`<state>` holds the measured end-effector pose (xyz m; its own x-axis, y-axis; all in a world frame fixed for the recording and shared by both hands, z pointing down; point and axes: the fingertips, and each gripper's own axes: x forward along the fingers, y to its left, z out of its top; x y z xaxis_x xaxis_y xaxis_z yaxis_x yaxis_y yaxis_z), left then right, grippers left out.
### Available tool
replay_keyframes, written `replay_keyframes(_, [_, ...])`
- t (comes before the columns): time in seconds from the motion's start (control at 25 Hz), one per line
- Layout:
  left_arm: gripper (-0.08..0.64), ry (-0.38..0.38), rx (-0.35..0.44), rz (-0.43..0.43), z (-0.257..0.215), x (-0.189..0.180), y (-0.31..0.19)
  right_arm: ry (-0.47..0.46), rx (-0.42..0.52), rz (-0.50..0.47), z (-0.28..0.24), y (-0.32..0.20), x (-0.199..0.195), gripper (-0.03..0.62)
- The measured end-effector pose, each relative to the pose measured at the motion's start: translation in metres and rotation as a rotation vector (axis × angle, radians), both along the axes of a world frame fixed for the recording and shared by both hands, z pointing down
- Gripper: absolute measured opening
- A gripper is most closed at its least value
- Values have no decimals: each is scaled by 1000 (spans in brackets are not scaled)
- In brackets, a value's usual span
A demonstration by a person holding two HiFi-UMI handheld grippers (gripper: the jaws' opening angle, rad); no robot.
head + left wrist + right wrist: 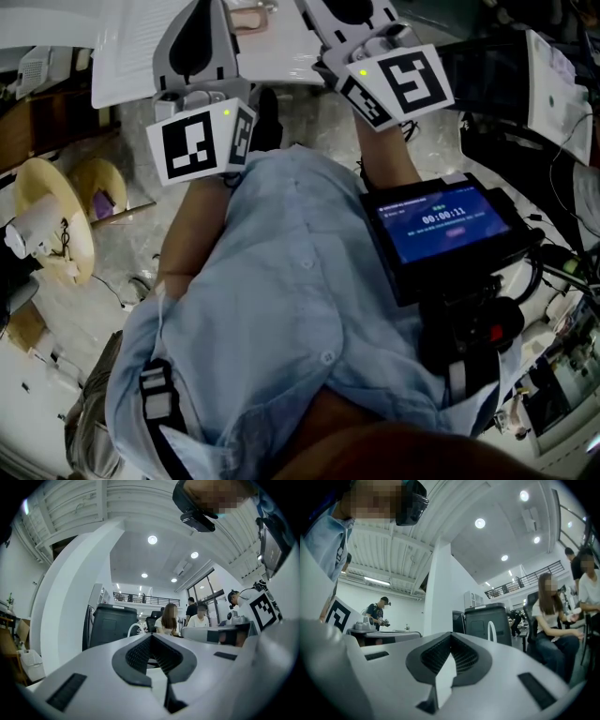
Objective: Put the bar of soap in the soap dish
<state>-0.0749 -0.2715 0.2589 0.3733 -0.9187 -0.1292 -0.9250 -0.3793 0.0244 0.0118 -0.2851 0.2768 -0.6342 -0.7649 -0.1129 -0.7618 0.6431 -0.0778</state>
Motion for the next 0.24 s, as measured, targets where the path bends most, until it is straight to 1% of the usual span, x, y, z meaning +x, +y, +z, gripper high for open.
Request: replay_keyframes(0.24, [8,19,1,-8,0,0,0,18,-3,1,1,-1,3,6])
